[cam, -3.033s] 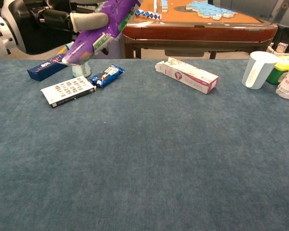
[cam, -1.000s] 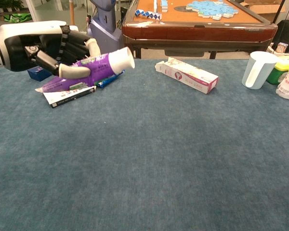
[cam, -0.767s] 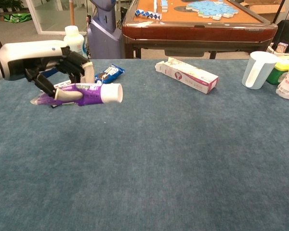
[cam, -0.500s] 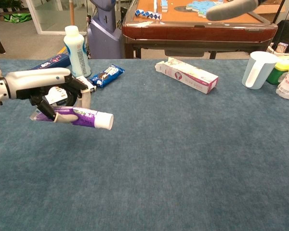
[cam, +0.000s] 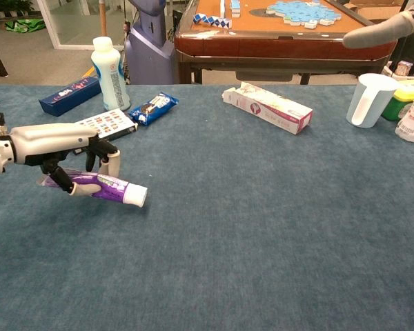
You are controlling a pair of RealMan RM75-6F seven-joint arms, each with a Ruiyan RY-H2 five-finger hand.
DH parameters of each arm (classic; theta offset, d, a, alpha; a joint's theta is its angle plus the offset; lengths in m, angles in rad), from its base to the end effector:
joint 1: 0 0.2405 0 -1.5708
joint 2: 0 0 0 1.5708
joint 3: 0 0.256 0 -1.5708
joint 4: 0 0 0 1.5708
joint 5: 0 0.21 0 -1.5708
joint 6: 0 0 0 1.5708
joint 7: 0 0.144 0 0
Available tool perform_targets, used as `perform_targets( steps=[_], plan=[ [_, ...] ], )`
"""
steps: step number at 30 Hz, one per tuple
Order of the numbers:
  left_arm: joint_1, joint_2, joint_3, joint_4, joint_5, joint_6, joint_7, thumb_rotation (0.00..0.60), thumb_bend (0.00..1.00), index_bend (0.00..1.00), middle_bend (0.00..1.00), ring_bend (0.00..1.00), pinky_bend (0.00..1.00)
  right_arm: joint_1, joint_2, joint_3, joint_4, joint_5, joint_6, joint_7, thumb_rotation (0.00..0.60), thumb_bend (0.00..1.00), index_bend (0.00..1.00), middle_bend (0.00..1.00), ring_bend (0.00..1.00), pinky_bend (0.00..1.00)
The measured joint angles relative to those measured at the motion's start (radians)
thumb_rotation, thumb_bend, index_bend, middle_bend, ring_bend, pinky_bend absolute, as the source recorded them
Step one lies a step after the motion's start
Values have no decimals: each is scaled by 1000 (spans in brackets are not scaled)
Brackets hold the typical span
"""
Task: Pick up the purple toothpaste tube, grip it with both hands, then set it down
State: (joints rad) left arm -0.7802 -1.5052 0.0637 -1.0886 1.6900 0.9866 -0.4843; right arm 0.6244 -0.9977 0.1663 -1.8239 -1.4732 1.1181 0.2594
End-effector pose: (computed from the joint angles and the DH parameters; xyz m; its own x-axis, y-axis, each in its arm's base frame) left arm -0.2084 0.3502 -0.0043 0.4431 0.3951 0.8047 0.7967 -0.5852 -0.1514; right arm -0.1427 -0.3141 0.1452 0.1716 -0.2009 0.9645 -0.8775 -0.4762 0.0569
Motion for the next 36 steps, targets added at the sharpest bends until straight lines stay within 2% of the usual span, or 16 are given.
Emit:
perform_targets(
  steps=[6,12,14,16,19,27,36],
  plan=[
    [21,47,-1,-49,-21,34,-7,600,443,264,365,267,336,-34,7,-13,30,7,17,-4,489,0,0,0,0,0],
    [62,117,-25,-124,-78,80,30,600,443,253,358,267,334,-68,17,-36,42,16,27,-58,492,2,0,0,0,0],
    [87,142,-39,-155,-113,102,59,600,443,251,357,267,334,-85,21,-45,43,20,37,-89,521,22,0,4,0,0],
    [112,164,-50,-184,-148,119,91,600,443,247,355,267,334,-106,21,-55,46,22,55,-126,581,48,0,20,0,0],
    [155,200,-64,-229,-203,148,160,600,443,243,352,267,334,-141,17,-71,56,32,83,-187,600,52,0,40,0,0],
    [316,268,-88,-329,-309,319,363,600,443,246,350,267,333,-280,-29,-120,104,82,208,-314,600,52,0,75,0,0],
    [463,305,-53,-448,-266,492,458,600,442,262,347,267,330,-433,-89,-171,141,96,341,-323,600,52,0,80,0,0]
  ],
)
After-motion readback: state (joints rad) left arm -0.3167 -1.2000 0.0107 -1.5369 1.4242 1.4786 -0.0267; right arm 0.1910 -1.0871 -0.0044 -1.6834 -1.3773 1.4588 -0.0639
